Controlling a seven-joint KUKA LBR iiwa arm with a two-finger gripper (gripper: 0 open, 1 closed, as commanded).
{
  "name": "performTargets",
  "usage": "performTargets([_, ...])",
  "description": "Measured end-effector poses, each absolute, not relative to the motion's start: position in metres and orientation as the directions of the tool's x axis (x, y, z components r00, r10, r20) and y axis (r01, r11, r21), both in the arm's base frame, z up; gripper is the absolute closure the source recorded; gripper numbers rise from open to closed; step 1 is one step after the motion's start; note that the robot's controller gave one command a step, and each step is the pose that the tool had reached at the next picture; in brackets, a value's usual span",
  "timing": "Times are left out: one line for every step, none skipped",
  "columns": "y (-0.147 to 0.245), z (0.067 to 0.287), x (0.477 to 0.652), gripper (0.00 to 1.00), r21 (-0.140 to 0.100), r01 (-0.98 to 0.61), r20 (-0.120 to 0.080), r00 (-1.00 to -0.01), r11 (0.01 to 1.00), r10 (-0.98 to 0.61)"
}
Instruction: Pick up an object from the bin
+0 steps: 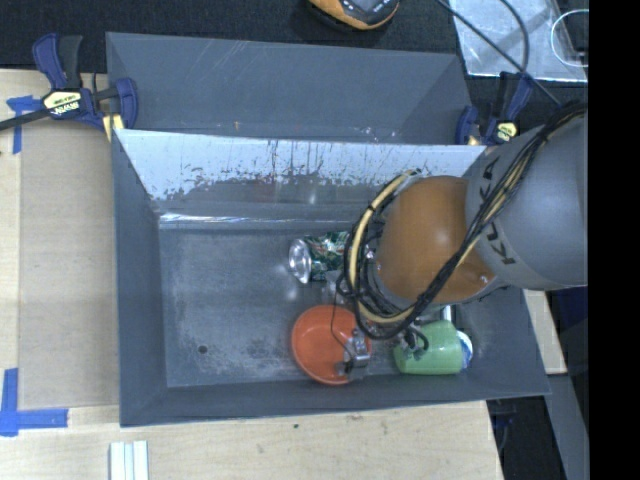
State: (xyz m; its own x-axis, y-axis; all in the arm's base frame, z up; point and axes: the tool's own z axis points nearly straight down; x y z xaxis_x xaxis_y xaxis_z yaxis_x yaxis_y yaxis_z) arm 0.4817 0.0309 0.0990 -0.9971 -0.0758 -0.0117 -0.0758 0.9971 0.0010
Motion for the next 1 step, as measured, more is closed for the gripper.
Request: performTargets([0.0486,0.0695,0.4934,0.00,-0.001,-0.129,-0.008,-0.992,0.992,-0.129])
